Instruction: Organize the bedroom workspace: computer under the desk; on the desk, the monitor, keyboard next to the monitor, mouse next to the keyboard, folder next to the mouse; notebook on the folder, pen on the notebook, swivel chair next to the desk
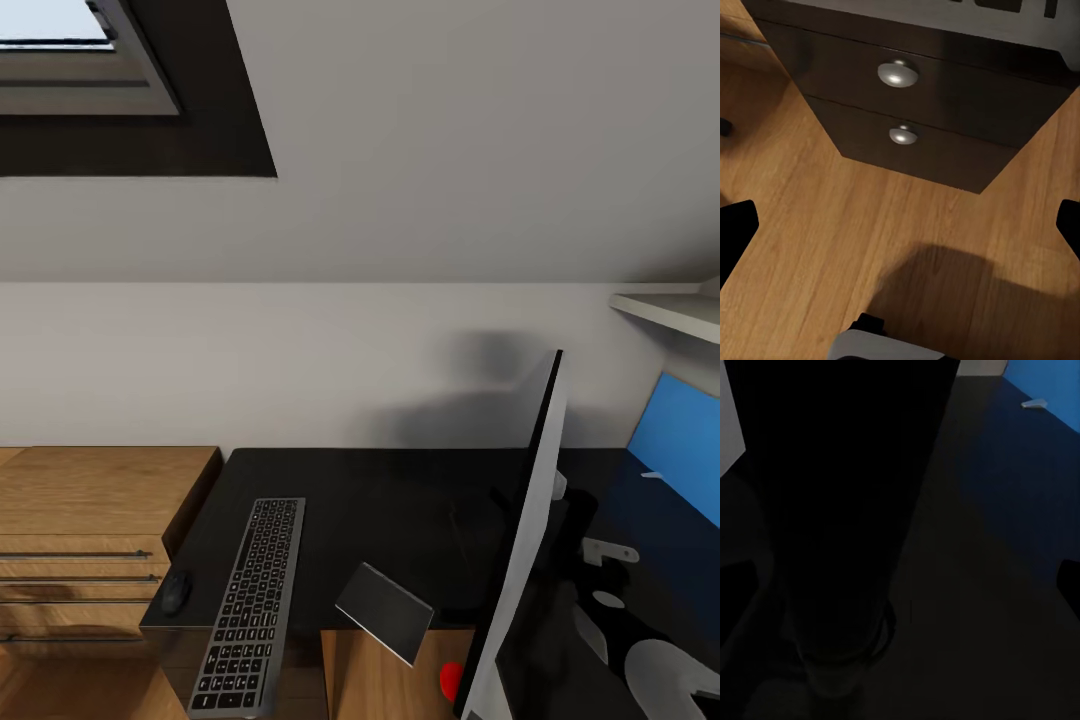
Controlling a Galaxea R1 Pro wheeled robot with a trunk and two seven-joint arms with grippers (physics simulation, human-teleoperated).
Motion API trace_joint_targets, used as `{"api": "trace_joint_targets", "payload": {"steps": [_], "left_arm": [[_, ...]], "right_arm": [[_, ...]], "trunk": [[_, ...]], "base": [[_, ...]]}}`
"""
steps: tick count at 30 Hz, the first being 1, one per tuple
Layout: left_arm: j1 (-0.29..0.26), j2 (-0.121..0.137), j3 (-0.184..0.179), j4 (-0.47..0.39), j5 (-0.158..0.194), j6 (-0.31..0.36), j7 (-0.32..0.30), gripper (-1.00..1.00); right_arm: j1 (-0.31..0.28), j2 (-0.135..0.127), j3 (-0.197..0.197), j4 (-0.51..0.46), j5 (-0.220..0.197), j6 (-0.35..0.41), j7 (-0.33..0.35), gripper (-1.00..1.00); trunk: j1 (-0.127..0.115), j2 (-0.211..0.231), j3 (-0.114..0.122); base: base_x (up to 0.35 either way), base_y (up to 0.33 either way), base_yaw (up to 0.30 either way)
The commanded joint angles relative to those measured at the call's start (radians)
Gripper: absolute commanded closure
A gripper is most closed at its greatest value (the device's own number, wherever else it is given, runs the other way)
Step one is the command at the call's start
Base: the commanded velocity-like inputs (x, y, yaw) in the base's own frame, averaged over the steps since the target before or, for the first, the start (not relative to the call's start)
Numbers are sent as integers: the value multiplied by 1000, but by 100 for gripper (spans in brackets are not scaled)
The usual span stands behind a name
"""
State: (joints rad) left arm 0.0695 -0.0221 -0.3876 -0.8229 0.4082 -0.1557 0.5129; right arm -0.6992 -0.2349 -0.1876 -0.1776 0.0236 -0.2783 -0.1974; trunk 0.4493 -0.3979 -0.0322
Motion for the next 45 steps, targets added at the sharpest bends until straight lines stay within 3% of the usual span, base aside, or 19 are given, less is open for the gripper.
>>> {"api": "trace_joint_targets", "payload": {"steps": [1,45], "left_arm": [[-1,1,-4,-1,11,-7,4,-100],[-1,1,-4,-1,11,-6,4,-100]], "right_arm": [[-1,0,-4,1,2,-4,0,-100],[0,0,-4,1,3,-5,0,-100]], "trunk": [[1,-2,-2],[1,-2,-2]], "base": [[0,0,0],[8,27,0]]}}
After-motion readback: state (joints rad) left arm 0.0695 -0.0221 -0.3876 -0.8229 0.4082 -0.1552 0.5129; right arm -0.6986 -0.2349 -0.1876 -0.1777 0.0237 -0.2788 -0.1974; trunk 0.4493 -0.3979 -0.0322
